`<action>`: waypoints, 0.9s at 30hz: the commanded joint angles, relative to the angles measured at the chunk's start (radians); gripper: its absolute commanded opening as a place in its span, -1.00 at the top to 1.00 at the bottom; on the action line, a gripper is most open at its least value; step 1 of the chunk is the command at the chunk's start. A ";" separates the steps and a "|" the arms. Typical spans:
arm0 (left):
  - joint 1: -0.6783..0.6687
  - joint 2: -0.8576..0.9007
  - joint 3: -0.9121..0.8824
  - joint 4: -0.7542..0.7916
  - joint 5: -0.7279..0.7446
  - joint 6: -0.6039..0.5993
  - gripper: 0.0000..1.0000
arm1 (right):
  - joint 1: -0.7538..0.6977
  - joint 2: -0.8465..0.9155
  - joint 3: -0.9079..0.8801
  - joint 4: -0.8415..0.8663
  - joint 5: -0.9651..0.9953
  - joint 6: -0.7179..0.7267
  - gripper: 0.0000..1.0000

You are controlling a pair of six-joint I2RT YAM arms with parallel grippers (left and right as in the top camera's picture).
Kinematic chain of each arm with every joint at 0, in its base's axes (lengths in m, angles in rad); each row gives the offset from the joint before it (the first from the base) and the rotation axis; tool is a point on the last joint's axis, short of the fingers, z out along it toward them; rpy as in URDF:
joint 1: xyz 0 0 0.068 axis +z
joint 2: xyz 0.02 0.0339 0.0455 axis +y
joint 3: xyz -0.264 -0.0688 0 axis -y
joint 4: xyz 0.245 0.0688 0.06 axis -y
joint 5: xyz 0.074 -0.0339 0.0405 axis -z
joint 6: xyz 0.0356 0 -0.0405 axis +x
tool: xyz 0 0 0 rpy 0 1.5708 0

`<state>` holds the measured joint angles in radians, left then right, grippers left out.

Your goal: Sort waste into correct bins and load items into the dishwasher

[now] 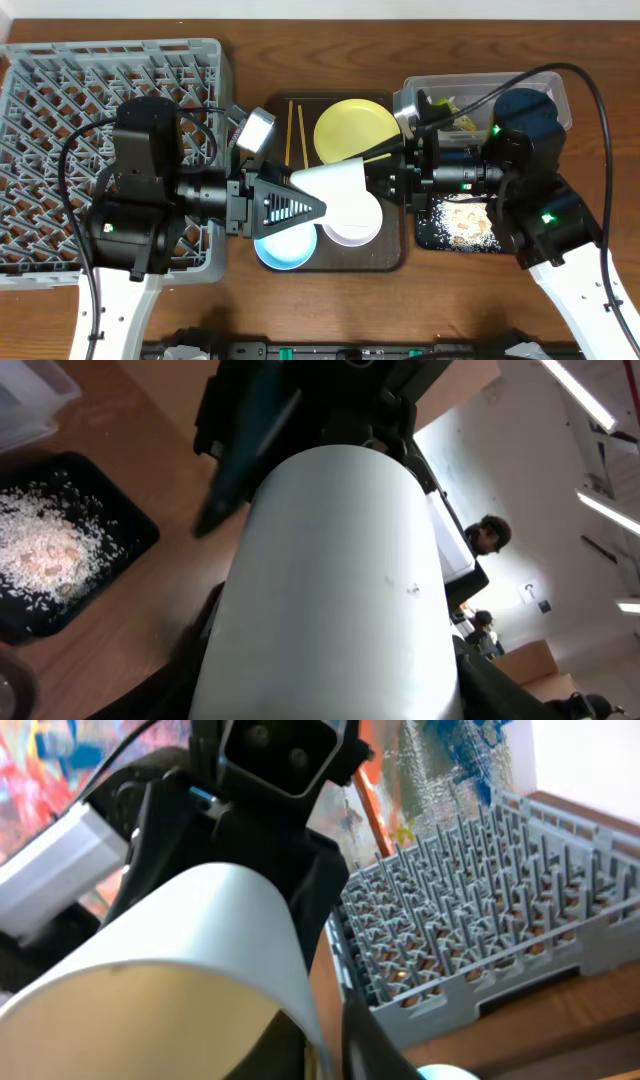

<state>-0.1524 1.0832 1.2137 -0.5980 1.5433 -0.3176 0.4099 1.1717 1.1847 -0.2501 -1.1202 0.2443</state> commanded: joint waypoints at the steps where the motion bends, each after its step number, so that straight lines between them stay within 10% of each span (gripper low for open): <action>1: -0.001 -0.013 0.013 0.004 0.027 -0.001 -0.06 | 0.008 0.008 0.012 0.000 0.016 -0.005 0.66; 13: -0.001 -0.016 0.013 -0.009 -0.171 0.057 0.00 | -0.240 -0.019 0.012 -0.098 0.016 -0.005 0.45; 27: -0.001 -0.015 0.013 -0.509 -1.333 0.076 0.00 | -0.311 -0.023 0.012 -0.688 0.298 -0.146 0.51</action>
<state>-0.1532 1.0775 1.2140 -1.0660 0.5949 -0.2386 0.0723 1.1625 1.1847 -0.9024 -0.9310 0.1413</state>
